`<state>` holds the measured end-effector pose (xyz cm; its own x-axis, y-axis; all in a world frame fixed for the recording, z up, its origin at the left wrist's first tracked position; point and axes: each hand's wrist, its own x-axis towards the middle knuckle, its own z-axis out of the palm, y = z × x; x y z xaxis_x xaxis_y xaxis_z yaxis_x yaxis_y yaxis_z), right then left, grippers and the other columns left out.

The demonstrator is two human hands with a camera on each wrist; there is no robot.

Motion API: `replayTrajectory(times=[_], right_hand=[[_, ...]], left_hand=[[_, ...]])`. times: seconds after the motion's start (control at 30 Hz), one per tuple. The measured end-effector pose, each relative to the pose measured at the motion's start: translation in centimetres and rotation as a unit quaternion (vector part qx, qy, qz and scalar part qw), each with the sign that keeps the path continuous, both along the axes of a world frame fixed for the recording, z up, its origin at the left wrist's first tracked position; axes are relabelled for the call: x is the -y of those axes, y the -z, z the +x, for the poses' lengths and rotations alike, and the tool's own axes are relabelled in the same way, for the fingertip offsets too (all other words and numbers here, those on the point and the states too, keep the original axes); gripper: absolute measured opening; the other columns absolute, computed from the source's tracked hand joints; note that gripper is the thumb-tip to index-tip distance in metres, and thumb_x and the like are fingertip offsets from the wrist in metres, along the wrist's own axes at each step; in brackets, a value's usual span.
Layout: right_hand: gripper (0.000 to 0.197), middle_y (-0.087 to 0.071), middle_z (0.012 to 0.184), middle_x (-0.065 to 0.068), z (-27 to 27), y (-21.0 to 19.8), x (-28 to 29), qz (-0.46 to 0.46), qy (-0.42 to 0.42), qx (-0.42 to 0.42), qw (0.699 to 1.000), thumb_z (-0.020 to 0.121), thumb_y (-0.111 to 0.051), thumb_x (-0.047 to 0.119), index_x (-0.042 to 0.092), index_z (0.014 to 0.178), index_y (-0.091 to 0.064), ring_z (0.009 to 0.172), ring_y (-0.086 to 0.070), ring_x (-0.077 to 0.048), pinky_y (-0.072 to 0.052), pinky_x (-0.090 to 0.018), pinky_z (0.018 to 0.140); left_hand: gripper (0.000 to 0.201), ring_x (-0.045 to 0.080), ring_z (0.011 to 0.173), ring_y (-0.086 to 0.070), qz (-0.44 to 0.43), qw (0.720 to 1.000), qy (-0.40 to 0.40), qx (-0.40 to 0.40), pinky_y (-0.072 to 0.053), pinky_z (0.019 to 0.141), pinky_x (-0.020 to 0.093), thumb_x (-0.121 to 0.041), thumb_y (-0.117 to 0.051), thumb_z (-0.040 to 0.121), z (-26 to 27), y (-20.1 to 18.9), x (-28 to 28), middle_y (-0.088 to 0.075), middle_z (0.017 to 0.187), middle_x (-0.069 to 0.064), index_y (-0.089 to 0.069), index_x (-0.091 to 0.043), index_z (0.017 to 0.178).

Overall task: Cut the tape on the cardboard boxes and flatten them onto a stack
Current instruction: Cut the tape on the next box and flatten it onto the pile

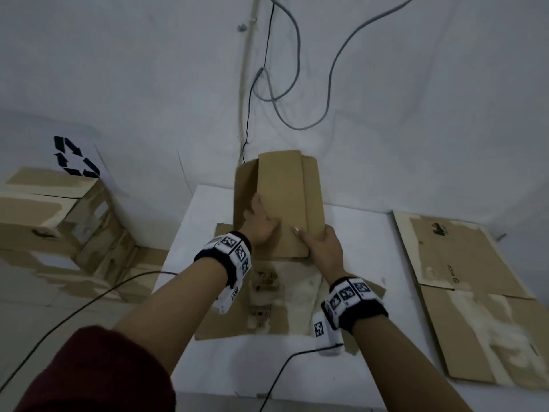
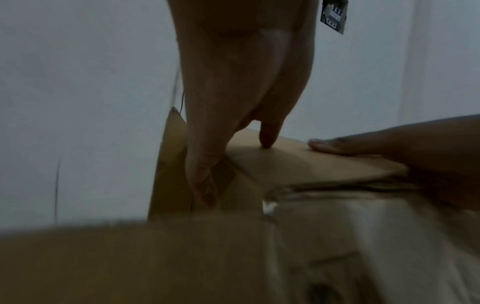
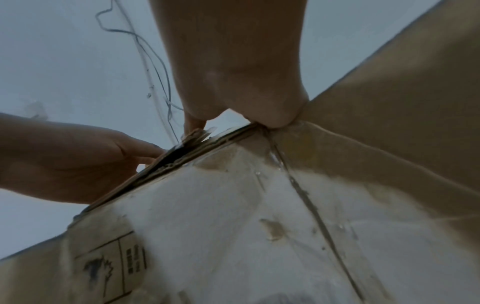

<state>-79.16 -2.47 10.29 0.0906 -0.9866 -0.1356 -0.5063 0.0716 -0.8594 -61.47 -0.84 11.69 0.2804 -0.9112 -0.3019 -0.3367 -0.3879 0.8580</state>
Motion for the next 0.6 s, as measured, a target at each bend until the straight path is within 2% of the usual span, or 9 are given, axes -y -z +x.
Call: replayTrajectory(times=[0.1,0.17,0.23,0.3,0.37,0.43,0.5,0.57,0.6], right_hand=[[0.086,-0.059,0.128,-0.006,0.9,-0.4,0.4,0.015,-0.003,-0.029,0.999,0.078,-0.065,0.069,0.015,0.140,-0.043,0.106,-0.057,-0.023,-0.043,-0.026,0.087],[0.097,-0.045,0.148,-0.010,1.4,-0.5,0.9,0.022,-0.012,-0.067,0.997,0.085,-0.059,0.066,0.012,0.154,-0.019,0.127,-0.049,-0.029,-0.039,-0.031,0.097],[0.104,-0.035,0.156,-0.011,2.1,-0.3,1.6,0.023,-0.017,-0.094,0.995,0.086,-0.052,0.070,0.015,0.157,0.000,0.136,-0.042,-0.029,-0.036,-0.034,0.103],[0.102,-0.033,0.157,-0.012,2.6,0.6,2.5,0.030,-0.028,-0.088,0.995,0.089,-0.045,0.072,0.016,0.157,0.006,0.139,-0.039,-0.029,-0.034,-0.035,0.106],[0.093,-0.031,0.158,-0.012,2.9,1.5,3.3,0.028,-0.051,-0.056,0.997,0.093,-0.037,0.067,0.016,0.157,0.008,0.141,-0.037,-0.029,-0.032,-0.032,0.107],[0.079,-0.036,0.155,-0.010,3.0,2.5,4.0,0.019,-0.067,-0.045,0.997,0.100,-0.029,0.057,0.014,0.157,0.008,0.137,-0.042,-0.029,-0.033,-0.026,0.099],[0.074,-0.036,0.155,-0.011,3.2,3.6,4.6,0.018,-0.071,-0.040,0.997,0.103,-0.026,0.052,0.012,0.156,0.007,0.136,-0.043,-0.029,-0.033,-0.027,0.100],[0.080,-0.032,0.156,-0.011,3.4,5.1,4.8,0.035,-0.072,-0.040,0.996,0.100,-0.031,0.058,0.017,0.157,0.009,0.138,-0.038,-0.030,-0.031,-0.036,0.109],[0.087,-0.031,0.156,-0.011,3.4,6.1,4.8,0.049,-0.073,-0.035,0.996,0.096,-0.037,0.064,0.023,0.157,0.010,0.139,-0.037,-0.030,-0.030,-0.040,0.111]], left_hand=[[0.100,0.034,0.136,-0.031,-0.032,0.999,-0.024,0.026,-0.027,0.109,0.038,-0.035,-0.072,0.084,-0.1,1.7,-1.3,-0.018,0.151,0.017,0.000,-0.015,0.151],[0.110,0.030,0.137,-0.029,-0.046,0.998,0.017,0.024,-0.029,0.107,0.033,-0.038,-0.081,0.074,0.0,2.9,-2.0,-0.020,0.150,0.012,-0.005,-0.013,0.149],[0.122,0.026,0.137,-0.030,-0.049,0.997,0.042,0.033,-0.031,0.106,0.031,-0.041,-0.087,0.063,0.5,4.0,-2.2,-0.022,0.151,0.009,-0.006,-0.012,0.149],[0.126,0.024,0.136,-0.033,-0.048,0.997,0.042,0.053,-0.033,0.104,0.030,-0.040,-0.090,0.059,0.9,4.9,-2.2,-0.026,0.150,0.007,-0.008,-0.012,0.149],[0.118,0.023,0.130,-0.039,-0.072,0.997,0.000,0.026,-0.035,0.098,0.025,-0.026,-0.091,0.060,1.2,5.8,-1.9,-0.034,0.144,0.006,-0.013,-0.011,0.147],[0.110,0.017,0.121,-0.043,-0.102,0.994,-0.040,-0.028,-0.039,0.096,0.026,-0.014,-0.090,0.061,1.6,6.8,-1.6,-0.040,0.135,0.002,-0.017,-0.009,0.144],[0.099,0.012,0.116,-0.044,-0.092,0.994,-0.039,-0.047,-0.041,0.094,0.024,-0.015,-0.086,0.069,2.1,7.9,-1.3,-0.043,0.129,-0.002,-0.021,-0.007,0.142],[0.077,0.015,0.109,-0.053,-0.031,0.996,-0.038,-0.068,-0.046,0.076,0.017,-0.024,-0.076,0.082,2.7,9.1,-1.0,-0.053,0.121,0.002,-0.031,0.001,0.140],[0.065,0.020,0.101,-0.059,-0.005,0.997,-0.048,-0.066,-0.049,0.067,0.020,-0.028,-0.068,0.088,2.9,9.6,-0.8,-0.060,0.112,0.007,-0.038,0.007,0.135]])
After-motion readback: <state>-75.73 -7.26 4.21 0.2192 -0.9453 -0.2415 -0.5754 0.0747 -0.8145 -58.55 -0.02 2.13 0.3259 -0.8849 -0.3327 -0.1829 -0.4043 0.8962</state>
